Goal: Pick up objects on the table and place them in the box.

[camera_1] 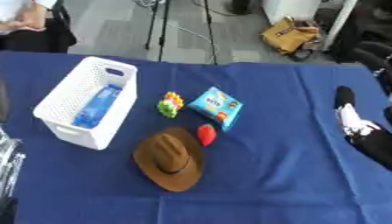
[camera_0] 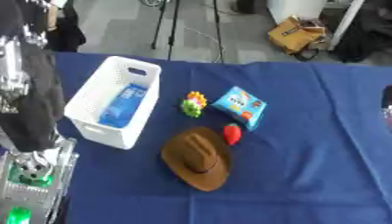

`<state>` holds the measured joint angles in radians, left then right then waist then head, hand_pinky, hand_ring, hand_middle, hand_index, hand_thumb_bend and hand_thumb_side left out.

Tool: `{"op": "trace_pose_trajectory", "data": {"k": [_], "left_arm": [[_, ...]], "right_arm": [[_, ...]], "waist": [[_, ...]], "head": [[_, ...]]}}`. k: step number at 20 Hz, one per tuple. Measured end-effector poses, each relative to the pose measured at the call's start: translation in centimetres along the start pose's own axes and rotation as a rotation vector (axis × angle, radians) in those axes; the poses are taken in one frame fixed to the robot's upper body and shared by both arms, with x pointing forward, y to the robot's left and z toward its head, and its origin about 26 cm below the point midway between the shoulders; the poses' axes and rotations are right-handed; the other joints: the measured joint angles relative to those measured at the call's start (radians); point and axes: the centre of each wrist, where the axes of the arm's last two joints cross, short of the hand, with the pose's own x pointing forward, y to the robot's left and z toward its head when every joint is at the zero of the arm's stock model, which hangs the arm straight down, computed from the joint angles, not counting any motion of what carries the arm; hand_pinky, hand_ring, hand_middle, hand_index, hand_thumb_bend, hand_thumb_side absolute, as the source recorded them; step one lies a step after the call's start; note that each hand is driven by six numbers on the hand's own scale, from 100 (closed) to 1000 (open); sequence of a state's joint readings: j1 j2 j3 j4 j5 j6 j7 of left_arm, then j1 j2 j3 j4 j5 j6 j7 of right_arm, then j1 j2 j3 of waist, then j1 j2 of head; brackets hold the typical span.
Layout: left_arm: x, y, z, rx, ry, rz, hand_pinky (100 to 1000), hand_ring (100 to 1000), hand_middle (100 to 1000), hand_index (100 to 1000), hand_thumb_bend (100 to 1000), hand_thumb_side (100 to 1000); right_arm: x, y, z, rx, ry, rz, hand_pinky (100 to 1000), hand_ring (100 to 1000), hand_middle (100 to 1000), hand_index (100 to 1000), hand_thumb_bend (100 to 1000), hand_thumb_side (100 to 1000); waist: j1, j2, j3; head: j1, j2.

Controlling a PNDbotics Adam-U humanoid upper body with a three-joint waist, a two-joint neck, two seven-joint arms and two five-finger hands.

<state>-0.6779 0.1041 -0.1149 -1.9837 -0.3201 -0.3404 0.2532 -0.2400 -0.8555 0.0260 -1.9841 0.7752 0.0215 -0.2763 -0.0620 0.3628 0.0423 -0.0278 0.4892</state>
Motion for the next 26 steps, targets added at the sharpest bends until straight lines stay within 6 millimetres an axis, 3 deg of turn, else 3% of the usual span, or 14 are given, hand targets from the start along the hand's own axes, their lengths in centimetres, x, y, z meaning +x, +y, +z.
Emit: {"op": "trace_pose_trajectory", "data": {"k": [2, 5, 11, 22, 26], "left_arm": [[0.0, 0.0, 0.0, -0.002, 0.003, 0.003, 900, 898, 914, 900, 100, 1000], [0.0, -0.1, 0.2, -0.010, 0.008, 0.008, 900, 898, 908, 893, 100, 1000], [0.1, -0.4, 0.4, -0.024, 0.016, 0.025, 900, 899, 906, 891, 100, 1000], [0.1, -0.7, 0.7, -0.041, 0.032, 0.050, 901, 898, 898, 890, 100, 1000], [0.1, -0.8, 0.9, -0.046, 0.039, 0.058, 901, 898, 895, 888, 100, 1000]], "right_arm": [[0.2, 0.1, 0.0, 0.080, -0.040, 0.011, 857, 913, 906, 951, 178, 1000], [0.4, 0.2, 0.2, 0.193, -0.094, 0.027, 854, 902, 829, 930, 179, 1000], [0.9, 0.3, 0.1, 0.334, -0.144, 0.048, 846, 900, 851, 937, 200, 1000], [2.8, -0.7, -3.6, 0.392, -0.170, 0.046, 831, 893, 879, 969, 257, 1000], [4.3, -1.0, -5.3, 0.388, -0.155, 0.032, 797, 864, 855, 968, 224, 1000]], "waist": [[-0.004, -0.002, 0.002], [-0.010, -0.005, 0.007], [-0.014, -0.008, 0.017], [-0.019, -0.028, 0.028], [-0.020, -0.031, 0.031]], "head": [[-0.004, 0.000], [-0.007, 0.000], [-0.017, 0.000], [-0.039, 0.001], [-0.046, 0.004]]}}
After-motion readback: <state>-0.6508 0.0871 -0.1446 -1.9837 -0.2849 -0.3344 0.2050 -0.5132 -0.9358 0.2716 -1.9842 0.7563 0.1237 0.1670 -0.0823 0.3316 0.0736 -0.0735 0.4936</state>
